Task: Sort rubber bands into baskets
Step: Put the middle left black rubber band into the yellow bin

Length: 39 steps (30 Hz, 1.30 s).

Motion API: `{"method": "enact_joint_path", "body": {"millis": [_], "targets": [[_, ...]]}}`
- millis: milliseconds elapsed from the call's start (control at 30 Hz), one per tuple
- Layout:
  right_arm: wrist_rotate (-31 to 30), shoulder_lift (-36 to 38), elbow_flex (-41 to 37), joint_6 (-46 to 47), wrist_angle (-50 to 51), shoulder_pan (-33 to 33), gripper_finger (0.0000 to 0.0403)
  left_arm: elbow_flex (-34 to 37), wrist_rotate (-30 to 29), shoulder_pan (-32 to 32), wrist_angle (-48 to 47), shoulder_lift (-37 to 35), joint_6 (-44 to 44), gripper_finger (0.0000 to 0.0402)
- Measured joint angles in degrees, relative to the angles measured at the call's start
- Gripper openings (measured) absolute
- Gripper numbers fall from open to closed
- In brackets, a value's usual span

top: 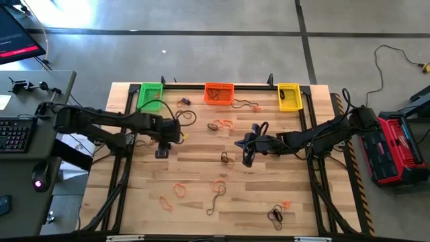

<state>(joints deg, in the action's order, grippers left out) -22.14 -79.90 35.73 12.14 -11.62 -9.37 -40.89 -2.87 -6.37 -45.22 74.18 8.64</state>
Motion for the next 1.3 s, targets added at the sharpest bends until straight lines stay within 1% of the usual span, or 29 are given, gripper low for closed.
{"method": "enact_joint_path", "body": {"millis": [267, 567, 700, 767, 967, 1067, 1200, 1300], "targets": [[-0.01, 0.0, -0.01, 0.87, -0.21, 0.0, 0.0, -0.02, -2.31, 0.5, -0.27, 4.79, 1.05, 0.0142], [-0.02, 0.0, -0.02, 0.87, -0.21, 0.0, 0.0, -0.02, -2.1, 0.33, -1.48, 8.78, 1.07, 0.0137], [-0.01, 0.0, -0.01, 0.87, -0.22, 0.0, 0.0, -0.02, -1.55, 0.58, -1.48, 10.0, 1.07, 0.012], [-0.02, 0.0, -0.02, 0.99, -0.23, 0.0, 0.0, -0.05, 0.51, 0.84, -1.46, 10.28, 1.44, 0.0106], [0.0, 0.0, -0.02, 1.05, -0.23, 0.0, 0.0, -0.37, 5.26, 1.88, -0.86, 10.29, 1.97, 0.0041], [0.01, 0.0, -0.01, 1.06, -0.23, 0.0, 0.0, -0.37, 9.74, 1.99, 2.01, 10.29, 1.6, 0.0008], [0.01, 0.0, -0.02, 1.07, -0.26, 0.0, 0.0, -0.37, 13.93, 1.99, 11.12, 10.29, -2.21, 0.0007], [0.01, 0.0, -0.02, 1.07, -0.3, 0.0, 0.0, -0.37, 14.69, 1.97, 21.22, 10.29, -6.51, 0.0003]]}}
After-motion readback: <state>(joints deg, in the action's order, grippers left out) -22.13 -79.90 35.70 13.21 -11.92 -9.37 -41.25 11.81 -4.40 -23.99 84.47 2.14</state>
